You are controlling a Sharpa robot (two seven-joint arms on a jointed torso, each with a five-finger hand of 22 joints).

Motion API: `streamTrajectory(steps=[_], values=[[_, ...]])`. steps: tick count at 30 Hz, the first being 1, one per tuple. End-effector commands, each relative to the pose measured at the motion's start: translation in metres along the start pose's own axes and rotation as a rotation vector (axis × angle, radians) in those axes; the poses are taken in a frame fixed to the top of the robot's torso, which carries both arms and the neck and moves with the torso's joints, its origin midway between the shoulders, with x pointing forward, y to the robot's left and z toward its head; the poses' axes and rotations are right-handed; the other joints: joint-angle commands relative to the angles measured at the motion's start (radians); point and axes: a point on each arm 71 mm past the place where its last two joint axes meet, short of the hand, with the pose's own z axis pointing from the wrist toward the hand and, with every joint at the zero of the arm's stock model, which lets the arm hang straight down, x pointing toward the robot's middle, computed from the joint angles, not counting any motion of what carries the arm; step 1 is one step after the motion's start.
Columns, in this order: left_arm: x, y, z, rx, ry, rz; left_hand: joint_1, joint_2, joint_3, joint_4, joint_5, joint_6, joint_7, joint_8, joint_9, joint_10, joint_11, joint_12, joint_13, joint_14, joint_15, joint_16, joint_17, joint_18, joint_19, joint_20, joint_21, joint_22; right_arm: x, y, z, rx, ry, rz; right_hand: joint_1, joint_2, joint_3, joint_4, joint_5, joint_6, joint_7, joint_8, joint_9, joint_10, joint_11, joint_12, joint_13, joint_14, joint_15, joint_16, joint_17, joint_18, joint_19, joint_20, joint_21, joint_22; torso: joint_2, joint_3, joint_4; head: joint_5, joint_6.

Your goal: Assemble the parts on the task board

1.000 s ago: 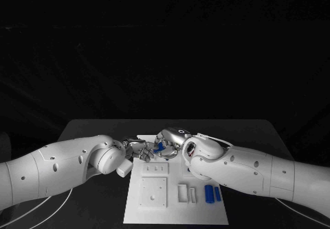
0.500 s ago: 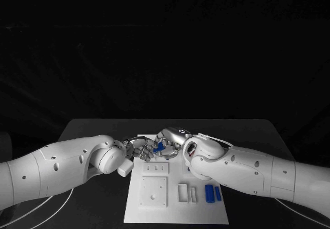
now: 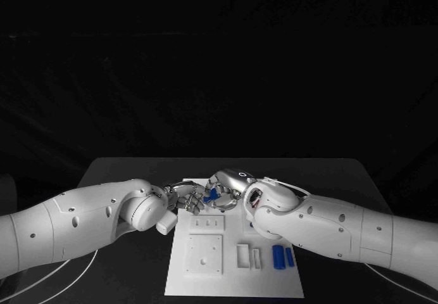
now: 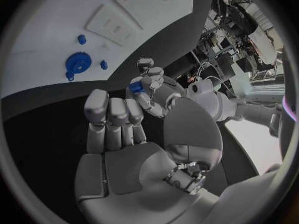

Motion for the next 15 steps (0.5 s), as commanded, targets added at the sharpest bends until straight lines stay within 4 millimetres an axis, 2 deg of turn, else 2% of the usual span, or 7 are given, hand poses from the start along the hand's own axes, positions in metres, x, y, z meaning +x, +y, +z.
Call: streamTrajectory(steps=[1, 4, 7, 10, 11, 12, 15], values=[[-0.001, -0.003, 0.0, 0.03, -0.001, 0.025, 0.006, -0.003, 0.003, 0.001, -0.003, 0.088, -0.078, -0.003, 0.001, -0.005, 0.001, 0.006, 0.002, 0.005, 0.002, 0.005, -0.001, -0.008, 0.004, -0.019, 0.004, 0.019, 0.001, -0.004, -0.001, 0.007, 0.007, 0.009, 0.001, 0.006, -0.002, 0.0, 0.001, 0.067, 0.012, 0.001, 0.001, 0.0, -0.002, 0.001, -0.001, 0.0, -0.007, -0.004, 0.002, 0.099, -0.003, -0.005, -0.004, 0.006, 0.0, -0.0001, 0.0, 0.001, -0.001], [-0.001, -0.003, 0.0, 0.031, -0.006, 0.027, 0.007, -0.003, 0.003, 0.001, -0.004, 0.088, -0.078, -0.004, 0.001, -0.005, 0.001, 0.006, 0.002, 0.005, 0.002, 0.005, -0.001, -0.008, 0.004, -0.019, 0.004, 0.019, 0.001, -0.004, -0.001, 0.008, 0.007, 0.013, 0.0, 0.006, -0.003, 0.0, 0.001, 0.067, 0.012, 0.0, 0.001, 0.0, -0.002, 0.001, -0.001, 0.0, -0.007, -0.004, 0.002, 0.099, -0.003, -0.005, -0.004, 0.006, 0.0, -0.0001, 0.0002, 0.001, -0.001], [-0.002, -0.003, 0.0, 0.033, -0.014, 0.029, 0.033, -0.027, 0.007, 0.008, -0.028, 0.09, -0.078, -0.011, 0.001, -0.006, 0.001, 0.006, 0.002, 0.005, 0.002, 0.005, -0.002, -0.008, 0.005, -0.019, 0.009, 0.019, 0.001, -0.006, -0.001, 0.011, 0.005, 0.014, -0.001, 0.004, -0.004, 0.001, 0.001, 0.067, 0.012, 0.0, 0.001, 0.0, -0.002, 0.001, -0.001, -0.001, -0.006, -0.004, 0.002, 0.099, -0.003, -0.005, -0.004, 0.006, 0.0, 0.0002, 0.0, 0.001, -0.001], [-0.003, -0.003, 0.0, 0.038, -0.03, 0.034, 0.042, -0.033, 0.006, 0.013, -0.035, 0.093, -0.078, -0.016, 0.002, -0.005, 0.001, 0.007, 0.002, 0.006, 0.002, 0.006, -0.003, -0.008, 0.004, -0.019, 0.01, 0.018, 0.0, -0.01, -0.002, 0.019, -0.001, 0.04, -0.007, -0.003, -0.008, 0.003, 0.001, 0.065, 0.013, -0.002, 0.001, -0.004, -0.001, -0.002, -0.003, -0.001, -0.006, -0.005, 0.002, 0.099, -0.004, -0.004, -0.005, 0.006, -0.001, 0.0002, -0.0004, 0.002, 0.0], [-0.003, -0.003, -0.001, 0.041, -0.034, 0.041, 0.044, -0.033, 0.005, 0.014, -0.036, 0.093, -0.078, -0.016, 0.002, -0.005, 0.001, 0.007, 0.002, 0.006, 0.002, 0.006, -0.003, -0.008, 0.004, -0.019, 0.011, 0.018, -0.001, -0.012, -0.002, 0.024, -0.002, 0.061, -0.013, -0.012, -0.01, 0.007, 0.002, 0.062, 0.014, -0.005, 0.001, -0.01, 0.0, -0.008, -0.007, -0.001, -0.005, -0.006, 0.002, 0.099, -0.005, -0.004, -0.006, 0.006, -0.001, 0.0004, -0.0007, 0.002, 0.0], [-0.004, -0.003, -0.001, 0.042, -0.041, 0.048, 0.044, -0.033, 0.005, 0.015, -0.037, 0.094, -0.078, -0.016, 0.002, -0.005, 0.001, 0.007, 0.002, 0.007, 0.002, 0.006, -0.003, -0.008, 0.004, -0.019, 0.011, 0.018, -0.001, -0.015, -0.003, 0.026, -0.003, 0.079, -0.03, -0.041, -0.017, 0.019, 0.0, 0.04, 0.017, -0.018, -0.004, -0.058, 0.006, -0.05, -0.04, -0.005, 0.001, -0.011, 0.0, 0.099, -0.009, -0.002, -0.011, 0.004, -0.001, 0.0003, -0.001, 0.003, 0.0], [-0.007, -0.004, -0.001, 0.049, -0.065, 0.085, 0.046, -0.032, 0.005, 0.017, -0.038, 0.095, -0.078, -0.017, 0.003, -0.004, 0.0, 0.008, 0.002, 0.007, 0.002, 0.007, -0.003, -0.008, 0.005, -0.019, 0.012, 0.018, -0.004, -0.021, -0.005, 0.021, -0.029, 0.123, -0.074, -0.094, -0.034, 0.062, -0.014, -0.048, 0.05, -0.068, -0.02, -0.127, 0.034, -0.104, -0.072, -0.036, 0.027, -0.049, -0.015, 0.098, -0.048, 0.008, -0.048, -0.009, -0.001, 0.0007, -0.002, 0.005, 0.0]])
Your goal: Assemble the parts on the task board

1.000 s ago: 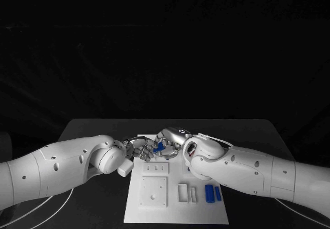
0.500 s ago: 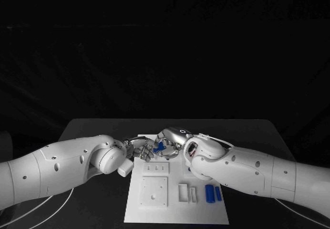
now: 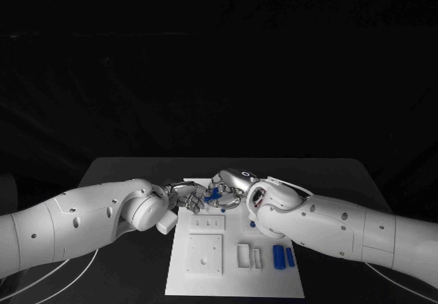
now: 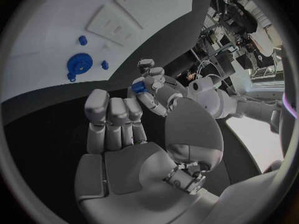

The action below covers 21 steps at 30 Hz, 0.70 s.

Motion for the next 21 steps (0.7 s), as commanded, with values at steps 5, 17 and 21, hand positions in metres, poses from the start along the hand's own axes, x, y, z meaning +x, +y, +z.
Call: streamTrajectory(steps=[5, 17, 21], values=[[-0.01, -0.002, 0.0, 0.031, -0.085, 0.116, 0.013, 0.007, -0.003, 0.007, -0.004, 0.086, -0.075, -0.006, 0.0, -0.003, -0.001, 0.005, 0.001, 0.009, 0.001, 0.008, -0.001, -0.008, 0.004, -0.019, 0.005, 0.018, -0.012, -0.018, -0.01, -0.017, -0.089, 0.161, -0.084, -0.046, -0.085, 0.019, 0.043, -0.134, 0.064, -0.071, -0.027, -0.082, 0.047, -0.051, -0.024, -0.069, 0.045, -0.065, -0.026, 0.096, -0.084, 0.023, -0.07, -0.023, 0.0, 0.0008, -0.0003, 0.002, -0.001], [-0.016, -0.003, 0.001, 0.017, -0.165, 0.299, 0.022, 0.002, -0.013, 0.012, 0.0, 0.103, -0.079, -0.014, 0.002, 0.011, -0.008, 0.013, 0.004, 0.022, -0.006, 0.016, 0.005, -0.008, 0.016, -0.027, 0.027, 0.023, -0.054, -0.067, -0.033, 0.082, -0.219, 0.261, -0.104, -0.019, -0.195, 0.005, 0.164, -0.161, 0.074, -0.078, -0.027, -0.106, 0.059, -0.046, -0.052, -0.083, 0.058, -0.083, -0.036, 0.099, -0.102, 0.043, -0.106, -0.035, -0.002, 0.0011, -0.0005, 0.013, -0.003], [-0.017, -0.003, 0.004, 0.003, -0.193, 0.379, 0.028, -0.002, -0.019, 0.015, 0.002, 0.111, -0.081, -0.021, 0.004, 0.019, -0.014, 0.022, 0.008, 0.034, -0.014, 0.025, 0.009, -0.008, 0.036, -0.042, 0.059, 0.025, -0.071, -0.087, -0.041, 0.127, -0.249, 0.264, -0.099, -0.009, -0.203, 0.0, 0.17, -0.161, 0.073, -0.077, -0.027, -0.107, 0.059, -0.044, -0.057, -0.083, 0.057, -0.085, -0.038, 0.099, -0.101, 0.044, -0.109, -0.035, -0.001, 0.002, -0.0004, 0.015, -0.003]])
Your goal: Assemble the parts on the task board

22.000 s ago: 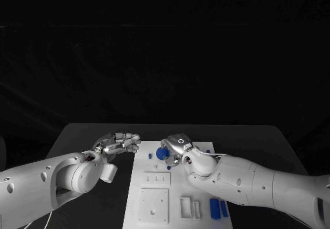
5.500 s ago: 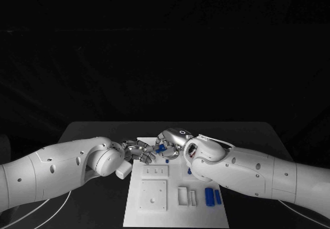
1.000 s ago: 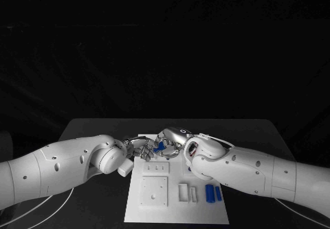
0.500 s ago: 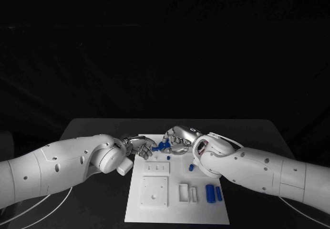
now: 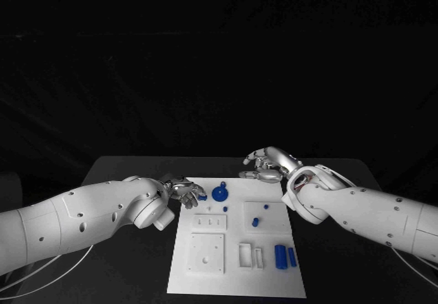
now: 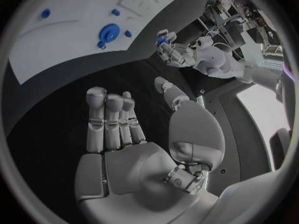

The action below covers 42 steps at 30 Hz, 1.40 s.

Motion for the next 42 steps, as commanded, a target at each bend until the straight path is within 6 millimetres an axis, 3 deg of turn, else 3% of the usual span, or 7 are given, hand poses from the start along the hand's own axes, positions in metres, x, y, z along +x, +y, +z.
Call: streamTrajectory(steps=[1, 7, 10, 12, 16, 28, 42], values=[[0.0, 0.001, 0.002, -0.012, -0.055, 0.143, 0.01, -0.003, -0.007, 0.003, 0.007, 0.097, -0.089, -0.008, 0.005, 0.011, -0.007, 0.012, 0.005, 0.013, -0.005, 0.01, 0.004, -0.006, 0.019, -0.043, 0.024, 0.026, -0.012, -0.008, 0.0, 0.02, -0.041, 0.054, 0.0, 0.013, -0.008, -0.001, 0.006, -0.018, 0.018, 0.006, 0.001, -0.003, -0.002, 0.008, -0.003, 0.0, -0.005, -0.007, -0.001, 0.103, 0.003, 0.007, -0.004, -0.001, 0.0, 0.0004, 0.0004, 0.002, 0.0], [0.008, -0.005, 0.005, -0.016, -0.081, 0.219, 0.019, -0.007, -0.026, 0.005, 0.02, 0.123, -0.103, -0.024, 0.014, 0.033, -0.053, 0.209, 0.133, 0.092, -0.073, 0.145, 0.076, 0.017, 0.127, -0.115, 0.205, 0.027, -0.02, -0.02, 0.0, 0.048, -0.053, 0.045, 0.009, 0.025, -0.017, -0.01, 0.025, -0.017, 0.018, 0.007, 0.001, -0.004, -0.002, 0.011, -0.011, 0.001, -0.005, -0.009, -0.003, 0.103, 0.004, 0.008, -0.008, -0.001, -0.001, 0.0026, 0.0004, 0.004, -0.001], [0.013, -0.012, 0.01, -0.016, -0.111, 0.245, 0.015, -0.005, -0.019, 0.005, 0.024, 0.123, -0.106, -0.031, 0.024, 0.023, -0.061, 0.278, 0.177, 0.091, -0.092, 0.186, 0.093, 0.021, 0.132, -0.134, 0.261, 0.024, -0.023, -0.023, 0.001, 0.056, -0.062, 0.04, 0.012, 0.028, -0.019, -0.012, 0.032, -0.016, 0.018, 0.007, 0.0, -0.004, -0.002, 0.012, -0.014, 0.002, -0.005, -0.009, -0.004, 0.103, 0.005, 0.008, -0.009, -0.001, -0.001, 0.0034, 0.002, 0.003, -0.003], [0.016, -0.015, 0.012, -0.017, -0.121, 0.253, 0.022, -0.001, -0.024, -0.003, 0.033, 0.124, -0.116, -0.036, 0.026, 0.034, -0.067, 0.39, 0.241, 0.132, -0.123, 0.256, 0.126, 0.034, 0.18, -0.157, 0.325, 0.026, -0.023, -0.025, 0.002, 0.061, -0.062, 0.037, 0.014, 0.029, -0.021, -0.014, 0.04, -0.016, 0.018, 0.007, 0.0, -0.005, -0.002, 0.013, -0.016, 0.002, -0.005, -0.01, -0.004, 0.103, 0.005, 0.009, -0.01, -0.001, -0.002, 0.0048, 0.0022, 0.002, -0.004], [0.025, -0.016, 0.015, -0.01, -0.14, 0.278, 0.007, -0.003, -0.008, -0.012, 0.053, 0.135, -0.122, -0.041, 0.036, 0.012, -0.078, 0.519, 0.313, 0.135, -0.156, 0.332, 0.153, 0.042, 0.21, -0.178, 0.385, 0.024, -0.026, -0.028, 0.005, 0.072, -0.068, 0.03, 0.016, 0.032, -0.024, -0.016, 0.056, -0.016, 0.018, 0.008, -0.001, -0.005, -0.002, 0.016, -0.02, 0.002, -0.005, -0.01, -0.005, 0.103, 0.006, 0.01, -0.012, 0.0, -0.004, 0.0089, 0.0008, 0.003, -0.01], [0.042, -0.008, 0.024, -0.01, -0.163, 0.348, 0.001, -0.008, 0.001, -0.014, 0.063, 0.148, -0.129, -0.048, 0.043, -0.007, -0.085, 0.605, 0.334, 0.166, -0.187, 0.402, 0.163, 0.057, 0.247, -0.197, 0.448, 0.023, -0.028, -0.032, 0.008, 0.084, -0.072, 0.021, 0.02, 0.038, -0.027, -0.017, 0.081, -0.016, 0.018, 0.007, -0.003, -0.007, -0.002, 0.021, -0.028, 0.003, -0.005, -0.011, -0.005, 0.103, 0.008, 0.011, -0.014, 0.001, -0.003, 0.0067, 0.0012, 0.005, -0.017], [0.062, 0.01, 0.03, -0.036, -0.139, 0.34, 0.0, -0.01, 0.003, -0.014, 0.066, 0.152, -0.13, -0.049, 0.043, -0.01, -0.086, 0.62, 0.333, 0.168, -0.19, 0.415, 0.164, 0.06, 0.249, -0.197, 0.459, 0.022, -0.03, -0.033, 0.008, 0.088, -0.072, 0.019, 0.021, 0.04, -0.027, -0.017, 0.085, -0.016, 0.019, 0.007, -0.003, -0.008, -0.002, 0.022, -0.03, 0.003, -0.005, -0.011, -0.005, 0.103, 0.008, 0.011, -0.015, 0.002, -0.002, 0.0049, 0.0018, 0.003, -0.025]])
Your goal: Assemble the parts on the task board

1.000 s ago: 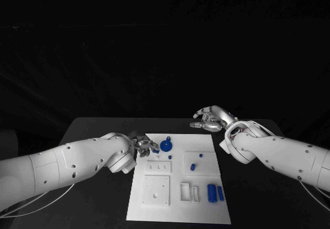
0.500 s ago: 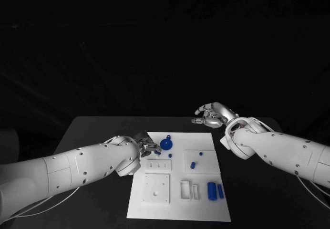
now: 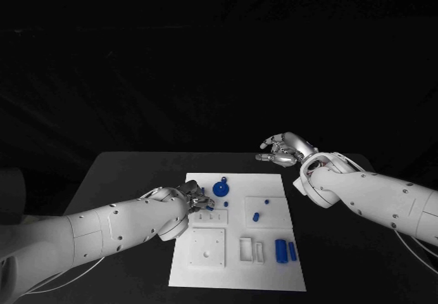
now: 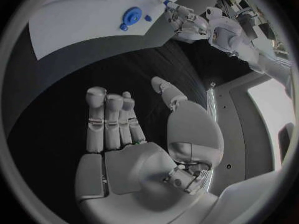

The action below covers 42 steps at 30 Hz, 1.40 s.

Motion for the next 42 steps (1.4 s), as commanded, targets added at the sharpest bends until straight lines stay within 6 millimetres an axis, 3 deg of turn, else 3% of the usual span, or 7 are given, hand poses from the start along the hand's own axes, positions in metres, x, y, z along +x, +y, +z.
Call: streamTrajectory(steps=[1, 36, 42], values=[[0.004, -0.001, 0.0, 0.009, -0.011, 0.012, 0.003, 0.006, 0.024, -0.019, 0.003, 0.111, -0.107, -0.001, 0.001, -0.051, -0.047, 0.002, 0.0, 0.065, -0.078, 0.005, 0.002, 0.006, 0.008, -0.121, 0.006, 0.022, 0.001, 0.001, 0.0, -0.009, 0.01, 0.001, 0.001, 0.013, -0.005, -0.001, 0.004, -0.005, 0.015, 0.002, -0.002, -0.008, -0.002, 0.007, -0.002, 0.004, -0.006, -0.007, -0.001, 0.102, 0.0, 0.004, -0.007, 0.002, 0.001, -0.0011, 0.0002, -0.003, -0.003], [0.026, 0.012, 0.004, 0.0, 0.027, 0.052, -0.002, 0.003, 0.024, -0.013, -0.022, 0.128, -0.111, 0.003, 0.004, -0.057, -0.052, 0.026, -0.009, 0.063, -0.082, 0.021, -0.002, 0.012, 0.005, -0.12, 0.02, 0.02, 0.001, 0.002, 0.0, -0.009, 0.017, 0.002, -0.001, 0.018, -0.007, 0.004, 0.022, -0.003, 0.015, 0.002, -0.003, -0.01, -0.002, 0.012, -0.009, 0.004, -0.005, -0.007, -0.001, 0.102, 0.002, 0.005, -0.009, 0.004, 0.0, -0.0009, 0.0004, -0.003, -0.021], [0.027, 0.012, 0.004, -0.002, 0.03, 0.054, -0.002, 0.001, 0.023, -0.007, -0.055, 0.134, -0.112, 0.003, 0.004, -0.061, -0.052, 0.035, -0.016, 0.06, -0.082, 0.025, -0.006, 0.014, 0.001, -0.119, 0.024, 0.019, 0.002, 0.002, 0.0, -0.01, 0.018, 0.002, 0.001, 0.018, -0.007, 0.003, 0.023, -0.003, 0.015, 0.003, -0.004, -0.011, -0.002, 0.012, -0.01, 0.004, -0.006, -0.007, -0.001, 0.102, 0.002, 0.005, -0.009, 0.004, 0.0, -0.001, 0.0003, -0.007, -0.021]])
